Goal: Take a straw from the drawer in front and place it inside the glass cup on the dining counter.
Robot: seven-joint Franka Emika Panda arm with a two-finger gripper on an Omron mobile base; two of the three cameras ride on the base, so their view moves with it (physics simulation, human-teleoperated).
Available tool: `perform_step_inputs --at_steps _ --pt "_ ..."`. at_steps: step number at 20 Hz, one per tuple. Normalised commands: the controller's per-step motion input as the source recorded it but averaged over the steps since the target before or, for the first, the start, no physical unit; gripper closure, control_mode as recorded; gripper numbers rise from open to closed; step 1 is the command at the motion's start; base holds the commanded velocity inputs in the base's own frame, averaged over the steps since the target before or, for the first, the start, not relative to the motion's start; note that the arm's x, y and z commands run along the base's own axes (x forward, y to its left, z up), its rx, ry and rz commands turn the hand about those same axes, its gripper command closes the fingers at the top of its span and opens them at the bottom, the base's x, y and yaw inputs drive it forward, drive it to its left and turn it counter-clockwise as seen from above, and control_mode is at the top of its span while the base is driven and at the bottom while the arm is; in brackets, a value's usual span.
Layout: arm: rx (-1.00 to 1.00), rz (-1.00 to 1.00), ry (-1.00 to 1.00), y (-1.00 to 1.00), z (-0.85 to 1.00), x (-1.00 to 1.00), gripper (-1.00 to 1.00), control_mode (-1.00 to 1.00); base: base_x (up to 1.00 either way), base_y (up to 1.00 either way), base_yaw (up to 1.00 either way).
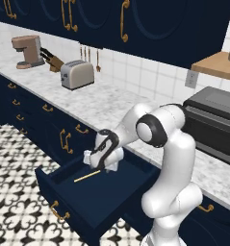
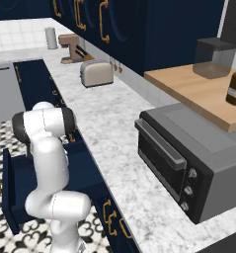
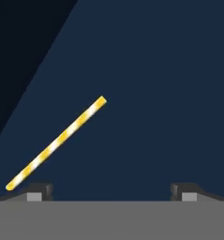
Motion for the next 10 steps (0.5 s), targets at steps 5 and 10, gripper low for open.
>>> perform_step_inputs --at_steps 5,10 --pt "0.06 -0.14 0.0 0.0 -0.25 0.5 -1.0 -1.0 0.0 0.0 0.0" --pt "0.0 -0.15 0.05 0.0 -0.25 0.42 -1.0 -1.0 0.0 0.0 0.0"
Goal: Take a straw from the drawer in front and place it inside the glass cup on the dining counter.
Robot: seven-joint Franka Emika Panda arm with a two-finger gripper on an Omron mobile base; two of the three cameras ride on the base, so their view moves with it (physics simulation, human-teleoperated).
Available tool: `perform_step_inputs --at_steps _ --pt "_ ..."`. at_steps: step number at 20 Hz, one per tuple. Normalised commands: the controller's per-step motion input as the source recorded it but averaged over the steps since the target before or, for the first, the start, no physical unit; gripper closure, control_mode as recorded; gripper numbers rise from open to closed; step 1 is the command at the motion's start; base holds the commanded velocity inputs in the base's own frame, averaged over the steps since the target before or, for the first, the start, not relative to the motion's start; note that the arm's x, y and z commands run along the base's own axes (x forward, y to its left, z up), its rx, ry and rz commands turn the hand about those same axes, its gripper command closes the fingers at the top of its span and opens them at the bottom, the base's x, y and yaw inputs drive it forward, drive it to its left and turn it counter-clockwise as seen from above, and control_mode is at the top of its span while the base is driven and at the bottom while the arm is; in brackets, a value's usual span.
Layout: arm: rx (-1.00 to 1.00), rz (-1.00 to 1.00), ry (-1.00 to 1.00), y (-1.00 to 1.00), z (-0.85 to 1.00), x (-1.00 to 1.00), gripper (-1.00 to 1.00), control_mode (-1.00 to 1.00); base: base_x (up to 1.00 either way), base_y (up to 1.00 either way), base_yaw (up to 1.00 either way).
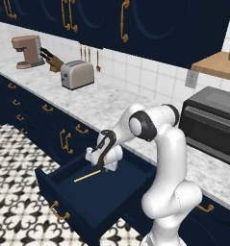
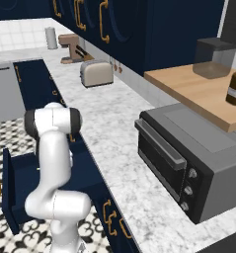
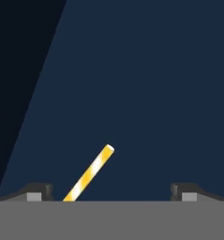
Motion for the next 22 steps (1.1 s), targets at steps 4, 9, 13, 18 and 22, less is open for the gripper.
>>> perform_step_inputs --at_steps 4,9,13,18,22 --pt "0.01 -0.14 0.06 0.07 -0.21 0.25 -1.0 -1.0 0.0 0.0 0.0" --pt "0.02 -0.13 0.07 0.16 -0.14 0.06 -1.0 -1.0 0.0 0.0 0.0" --pt "0.01 -0.14 0.06 0.13 -0.14 0.0 -1.0 -1.0 0.0 0.0 0.0" --pt "0.0 -0.16 0.06 0.05 -0.16 -0.03 -1.0 -1.0 0.0 0.0 0.0" --pt "0.0 -0.16 0.09 0.05 -0.35 0.0 -1.0 -1.0 0.0 0.0 0.0"
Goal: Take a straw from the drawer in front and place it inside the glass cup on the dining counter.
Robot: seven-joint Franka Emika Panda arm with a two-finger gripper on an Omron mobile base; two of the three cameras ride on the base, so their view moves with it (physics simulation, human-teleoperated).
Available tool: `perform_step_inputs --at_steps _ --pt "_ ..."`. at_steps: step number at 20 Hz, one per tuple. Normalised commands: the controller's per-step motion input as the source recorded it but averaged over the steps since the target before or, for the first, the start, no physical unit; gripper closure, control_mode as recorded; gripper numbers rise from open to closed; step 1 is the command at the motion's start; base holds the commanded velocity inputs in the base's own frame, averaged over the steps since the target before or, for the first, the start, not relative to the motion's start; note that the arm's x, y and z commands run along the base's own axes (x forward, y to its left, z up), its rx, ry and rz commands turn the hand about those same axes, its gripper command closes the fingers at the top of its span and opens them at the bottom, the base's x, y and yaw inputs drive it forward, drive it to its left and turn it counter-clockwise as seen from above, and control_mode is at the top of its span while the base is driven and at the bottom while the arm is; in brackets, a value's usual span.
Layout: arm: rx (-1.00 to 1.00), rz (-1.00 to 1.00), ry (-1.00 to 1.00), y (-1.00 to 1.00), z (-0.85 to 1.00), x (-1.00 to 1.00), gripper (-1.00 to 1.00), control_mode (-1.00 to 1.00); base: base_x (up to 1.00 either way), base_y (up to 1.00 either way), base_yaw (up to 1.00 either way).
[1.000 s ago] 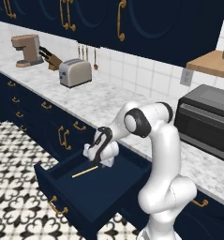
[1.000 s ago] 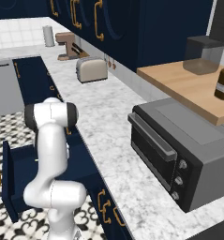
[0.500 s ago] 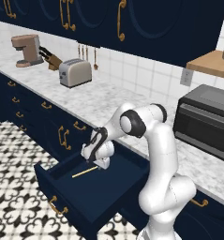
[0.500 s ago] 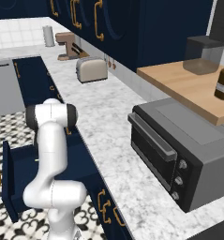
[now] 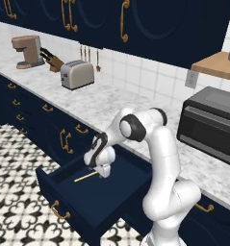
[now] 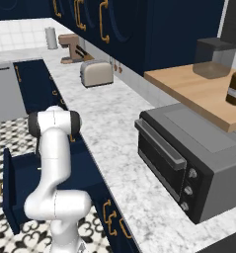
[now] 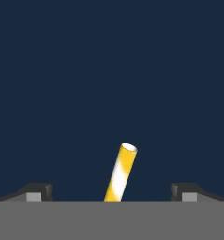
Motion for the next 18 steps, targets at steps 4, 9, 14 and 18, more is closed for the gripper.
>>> perform_step_inputs --at_steps 4,9,14,18 --pt "0.0 -0.15 0.05 0.06 -0.54 0.0 -1.0 -1.0 0.0 0.0 0.0" --pt "-0.01 -0.13 0.02 0.09 -0.59 0.0 1.0 -1.0 0.0 0.0 0.0" --pt "-0.03 -0.11 0.04 0.06 -0.53 -0.02 1.0 -1.0 0.0 0.0 0.0" --pt "-0.04 -0.08 0.03 0.0 -0.34 -0.14 1.0 -1.0 0.0 0.0 0.0"
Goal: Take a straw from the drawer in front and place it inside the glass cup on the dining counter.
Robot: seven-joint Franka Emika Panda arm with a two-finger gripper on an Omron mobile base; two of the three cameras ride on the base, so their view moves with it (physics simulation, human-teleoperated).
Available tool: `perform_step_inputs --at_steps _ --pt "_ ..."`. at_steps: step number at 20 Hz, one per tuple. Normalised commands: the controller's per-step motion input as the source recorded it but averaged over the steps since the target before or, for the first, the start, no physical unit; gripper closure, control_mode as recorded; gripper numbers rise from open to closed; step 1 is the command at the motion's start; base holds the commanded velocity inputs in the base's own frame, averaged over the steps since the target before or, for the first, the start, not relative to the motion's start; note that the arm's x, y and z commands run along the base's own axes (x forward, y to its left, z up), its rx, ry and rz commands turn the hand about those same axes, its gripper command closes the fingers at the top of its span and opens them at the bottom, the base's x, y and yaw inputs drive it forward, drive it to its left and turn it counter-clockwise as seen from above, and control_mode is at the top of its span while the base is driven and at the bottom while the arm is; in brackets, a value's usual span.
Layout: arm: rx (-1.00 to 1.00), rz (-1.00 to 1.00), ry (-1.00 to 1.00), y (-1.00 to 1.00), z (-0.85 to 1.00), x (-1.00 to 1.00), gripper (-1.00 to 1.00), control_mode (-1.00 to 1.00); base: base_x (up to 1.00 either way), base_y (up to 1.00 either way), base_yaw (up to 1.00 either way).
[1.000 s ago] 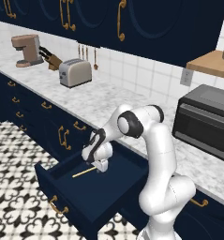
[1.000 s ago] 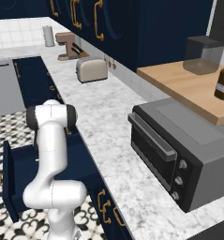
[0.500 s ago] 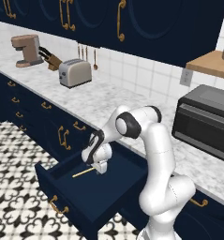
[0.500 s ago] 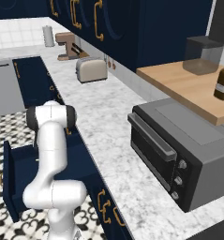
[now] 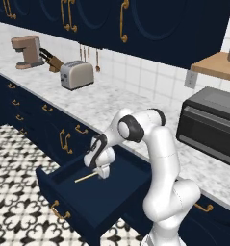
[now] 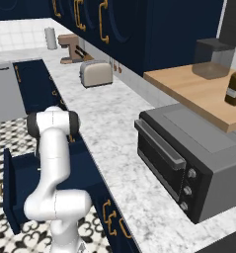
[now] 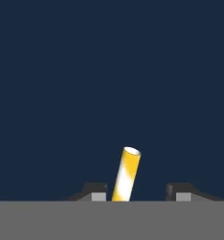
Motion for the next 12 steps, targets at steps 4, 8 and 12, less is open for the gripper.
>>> perform_step_inputs --at_steps 4,8,12 --pt "-0.03 -0.06 0.0 0.0 -0.04 -0.36 1.0 -1.0 0.0 0.0 0.0" --pt "0.0 -0.04 -0.01 0.0 0.18 -0.45 1.0 -1.0 0.0 0.0 0.0" --pt "0.0 -0.01 -0.12 -0.01 0.89 -0.44 1.0 -1.0 0.0 0.0 0.0"
